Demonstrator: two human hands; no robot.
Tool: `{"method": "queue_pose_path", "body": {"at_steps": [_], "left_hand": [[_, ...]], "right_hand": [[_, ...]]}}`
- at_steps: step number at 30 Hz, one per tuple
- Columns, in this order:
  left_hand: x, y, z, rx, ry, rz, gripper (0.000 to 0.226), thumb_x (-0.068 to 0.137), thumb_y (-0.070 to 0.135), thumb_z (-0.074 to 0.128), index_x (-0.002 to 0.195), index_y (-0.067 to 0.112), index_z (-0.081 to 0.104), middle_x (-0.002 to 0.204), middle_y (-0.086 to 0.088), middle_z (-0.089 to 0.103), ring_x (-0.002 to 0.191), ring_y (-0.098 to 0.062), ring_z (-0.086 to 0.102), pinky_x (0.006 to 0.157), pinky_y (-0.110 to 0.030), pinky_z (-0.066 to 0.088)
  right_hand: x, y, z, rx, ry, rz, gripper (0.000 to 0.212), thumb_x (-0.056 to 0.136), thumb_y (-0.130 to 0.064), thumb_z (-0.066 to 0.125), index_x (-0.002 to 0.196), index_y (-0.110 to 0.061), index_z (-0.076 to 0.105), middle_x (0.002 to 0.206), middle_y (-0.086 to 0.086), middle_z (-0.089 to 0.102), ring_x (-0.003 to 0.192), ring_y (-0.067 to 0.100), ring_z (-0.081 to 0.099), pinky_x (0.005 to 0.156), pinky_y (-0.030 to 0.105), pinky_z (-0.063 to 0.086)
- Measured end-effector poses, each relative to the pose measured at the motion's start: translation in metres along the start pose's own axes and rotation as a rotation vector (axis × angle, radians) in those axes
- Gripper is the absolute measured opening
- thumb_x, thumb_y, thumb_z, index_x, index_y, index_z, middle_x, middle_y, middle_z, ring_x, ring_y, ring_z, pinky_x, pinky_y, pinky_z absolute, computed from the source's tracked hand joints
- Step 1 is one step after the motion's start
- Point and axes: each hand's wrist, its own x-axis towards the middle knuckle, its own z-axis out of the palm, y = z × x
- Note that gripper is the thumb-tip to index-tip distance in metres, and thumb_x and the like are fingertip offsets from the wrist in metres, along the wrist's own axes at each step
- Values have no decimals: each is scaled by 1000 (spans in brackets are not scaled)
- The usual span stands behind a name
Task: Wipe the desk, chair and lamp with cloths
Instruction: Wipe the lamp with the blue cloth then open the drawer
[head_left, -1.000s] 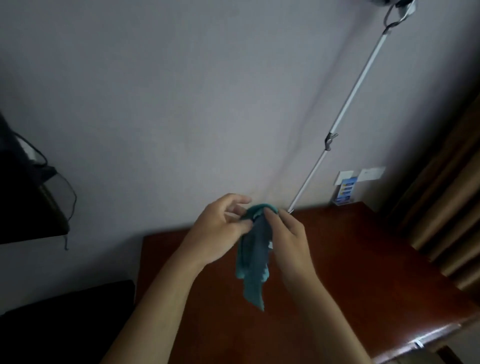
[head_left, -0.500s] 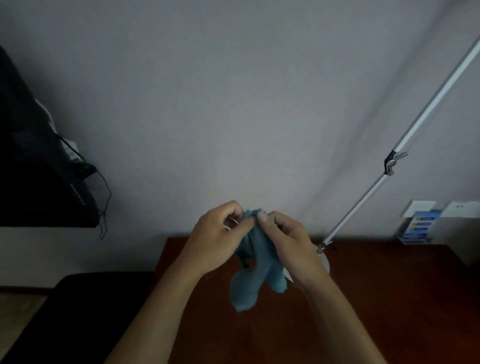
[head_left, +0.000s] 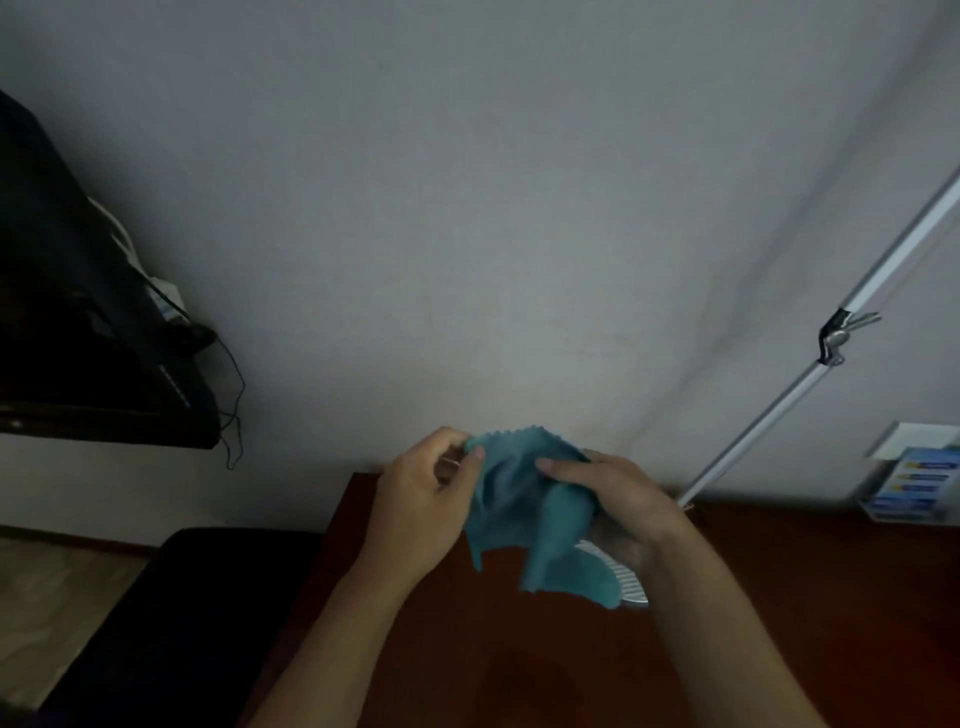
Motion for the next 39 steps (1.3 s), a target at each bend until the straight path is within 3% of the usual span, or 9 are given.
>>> {"method": "queue_pose_path", "body": {"at_steps": [3,8,12,14,19,23,28,33,39], "left_hand": [[-12,-6,20,22,-82,9,10,88,22,68,80,26,63,73,15,68,69,-1,65,65,-21,50],[-17,-13,33,66,-168,-11,16,84,27,68,81,34,54,80,19,65,71,2,63,60,-11,45],[-22,-12,36,129,-224,87,25,91,30,63,105,46,50,101,32,58,82,9,63,65,-9,49],[-25,-10,38,132,-218,163,24,93,28,60,110,42,52,102,31,59,86,10,63,68,-8,48],[-31,-8,44,282,-220,259,11,89,27,53,94,30,61,95,15,60,81,-4,64,71,-31,54],[-47,-11,55,386,-165,162,24,76,47,52,90,29,62,91,16,60,83,-5,60,72,-24,49],[-62,-19,67,458,-175,96,55,71,75,52,97,26,63,95,14,59,89,-8,56,79,-29,47],[-64,-18,76,554,-177,122,35,83,57,62,100,26,63,95,13,60,89,-7,59,84,-25,46],[-63,-18,86,533,-245,148,28,89,51,51,95,25,59,91,11,56,85,-9,56,78,-25,42]], "right_hand": [[9,15,6,425,24,69,24,81,-2,69,104,5,67,99,23,69,85,30,69,77,39,61],[14,26,5,500,216,31,10,89,10,54,88,6,64,72,17,69,59,23,69,51,27,58],[18,28,3,573,339,34,14,91,7,54,104,10,61,96,22,66,83,29,66,59,32,59],[17,28,4,544,370,48,8,91,4,57,96,7,62,86,18,62,76,27,63,49,29,57],[11,30,5,502,397,42,11,92,0,54,83,0,60,62,12,60,50,21,61,41,27,52],[7,35,3,514,402,72,13,93,0,53,83,0,60,51,9,66,56,23,64,41,26,52],[11,46,-1,370,470,59,12,93,-3,53,88,-2,64,66,7,71,65,21,68,58,33,54],[13,49,-4,283,436,68,14,96,-10,54,100,-5,66,79,5,76,74,15,70,56,26,48],[12,48,-12,266,323,88,20,98,-19,53,104,-3,64,84,15,77,70,21,76,55,28,55]]}}
